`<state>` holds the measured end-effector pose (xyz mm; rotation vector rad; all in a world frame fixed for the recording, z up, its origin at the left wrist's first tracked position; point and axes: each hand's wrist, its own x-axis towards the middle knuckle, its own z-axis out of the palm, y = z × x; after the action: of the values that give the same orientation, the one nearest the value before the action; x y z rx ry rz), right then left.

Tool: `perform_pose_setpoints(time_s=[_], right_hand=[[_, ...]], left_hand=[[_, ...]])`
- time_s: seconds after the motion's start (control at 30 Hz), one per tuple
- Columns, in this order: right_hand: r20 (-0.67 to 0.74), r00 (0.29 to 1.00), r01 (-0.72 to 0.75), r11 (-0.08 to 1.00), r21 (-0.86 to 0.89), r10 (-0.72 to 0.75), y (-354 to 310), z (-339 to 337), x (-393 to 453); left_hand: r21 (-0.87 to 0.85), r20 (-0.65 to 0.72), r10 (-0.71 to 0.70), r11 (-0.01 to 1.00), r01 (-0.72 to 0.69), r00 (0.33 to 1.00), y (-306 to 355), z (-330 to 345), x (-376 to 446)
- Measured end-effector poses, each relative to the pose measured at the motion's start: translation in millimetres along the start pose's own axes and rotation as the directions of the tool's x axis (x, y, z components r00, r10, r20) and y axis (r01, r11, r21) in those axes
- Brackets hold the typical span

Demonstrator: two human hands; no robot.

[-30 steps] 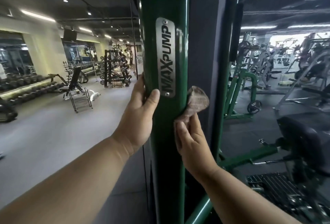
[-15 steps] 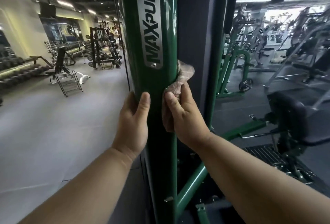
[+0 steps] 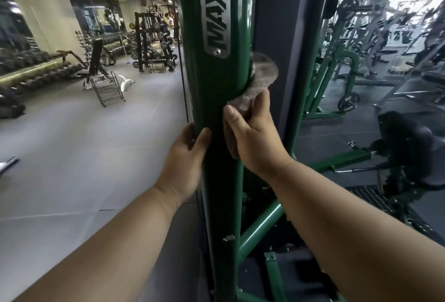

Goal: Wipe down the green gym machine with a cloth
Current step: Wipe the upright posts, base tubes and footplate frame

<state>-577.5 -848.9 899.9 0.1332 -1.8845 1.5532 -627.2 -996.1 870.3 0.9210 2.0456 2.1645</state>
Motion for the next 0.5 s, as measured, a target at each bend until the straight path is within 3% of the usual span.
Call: perform_pose_setpoints(time_s=[0.07, 0.17, 0.33, 0.5], right_hand=[[-0.092, 0.976, 0.175, 0.964, -0.201, -0.196, 4, 11, 0], [-0.034, 0.923, 0.304, 0.779, -0.549, -0.384, 38, 19, -31], [0.061, 0.977, 0.194, 0.723, -0.663, -0.206, 120, 15, -107], [0.114, 0.979, 0.202, 0.7, -0.685, -0.171, 119, 11, -126]], left_hand=[[0.003, -0.002, -0.003, 1.0, 0.003, 1.0, -1, 0, 0], [-0.019, 0.01, -0.02, 1.0, 0.02, 1.0, -9, -4, -2], [-0.05, 0.092, -0.107, 0.992, 0.112, 0.99, -13, -8, -19], [0.012, 0.162, -0.243, 0.97, 0.245, 0.956, -44, -11, -52]])
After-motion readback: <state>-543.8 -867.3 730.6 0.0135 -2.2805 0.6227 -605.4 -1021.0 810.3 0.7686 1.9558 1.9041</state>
